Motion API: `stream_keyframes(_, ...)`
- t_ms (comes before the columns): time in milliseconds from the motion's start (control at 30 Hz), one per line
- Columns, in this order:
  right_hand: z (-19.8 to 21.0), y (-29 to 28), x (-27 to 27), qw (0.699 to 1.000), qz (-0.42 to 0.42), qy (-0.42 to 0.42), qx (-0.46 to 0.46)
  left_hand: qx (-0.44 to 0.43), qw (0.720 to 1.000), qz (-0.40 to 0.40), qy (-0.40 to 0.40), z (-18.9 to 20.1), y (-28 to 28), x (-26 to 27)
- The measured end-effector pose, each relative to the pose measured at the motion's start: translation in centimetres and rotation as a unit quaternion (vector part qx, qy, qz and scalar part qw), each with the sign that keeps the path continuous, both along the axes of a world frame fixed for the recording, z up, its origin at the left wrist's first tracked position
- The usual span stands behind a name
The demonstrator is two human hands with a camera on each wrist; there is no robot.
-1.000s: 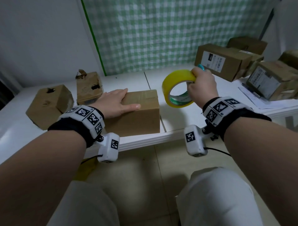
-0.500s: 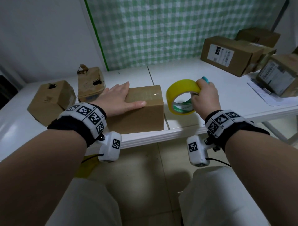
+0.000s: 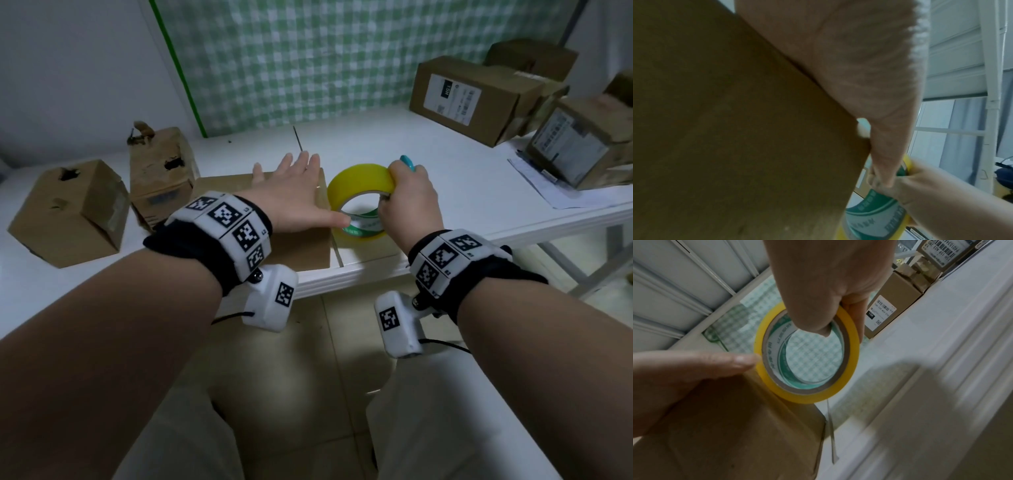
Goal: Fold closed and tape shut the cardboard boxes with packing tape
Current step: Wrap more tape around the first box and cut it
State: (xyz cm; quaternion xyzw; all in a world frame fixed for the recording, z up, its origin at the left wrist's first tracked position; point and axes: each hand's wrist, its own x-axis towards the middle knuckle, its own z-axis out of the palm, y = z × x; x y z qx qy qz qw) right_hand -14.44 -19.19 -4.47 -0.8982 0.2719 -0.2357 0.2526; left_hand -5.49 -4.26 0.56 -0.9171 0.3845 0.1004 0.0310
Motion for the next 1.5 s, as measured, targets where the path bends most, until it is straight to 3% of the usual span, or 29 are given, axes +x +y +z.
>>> stream_keyframes(433,1.4,0.2,-1.0,0.998,0.025,0.04,-0.036,0.021,1.0,0.003,0.008,0.8,-1.3,-0.5)
stream_keyframes(600,4.1,0.1,-2.1,0.998,0.016,-0.019,-0.05,-0.08,0.996,-0.014,0.026,2.3,-0.5,-0.5)
stream_keyframes(733,8.1,0.0,-1.8,0.99,-0.006,-0.136,-0.02,-0.24,0.968,-0.016,0.064,5.2,1.0,-0.4)
stream_keyframes(833,11.1,0.8,-1.1,0.985,-0.004,-0.175,0.006,-0.326,0.938,0.011,0.116,5.9,2.4,-0.4)
stream_keyframes(1000,12.3,4.4,0.8,0.986,0.078,-0.104,0.106,-0.456,0.838,0.061,0.294,5.0,5.7,-0.4)
stream_keyframes(1133,12.1,6.5,2.2,0.979,0.106,-0.086,0.15,-0.474,0.794,0.078,0.372,4.0,7.7,0.5)
stream_keyframes(1267,11.7,7.7,3.5,0.986,0.124,-0.044,0.101,-0.5,0.756,0.127,0.402,3.1,7.9,0.9)
stream_keyframes(1367,11.6,8.4,4.1,0.991,0.116,-0.031,0.064,-0.525,0.756,0.152,0.36,2.4,7.8,1.1)
stream_keyframes(1500,12.2,8.9,4.4,0.987,0.129,-0.067,0.071,-0.488,0.797,0.143,0.325,2.7,8.0,1.4)
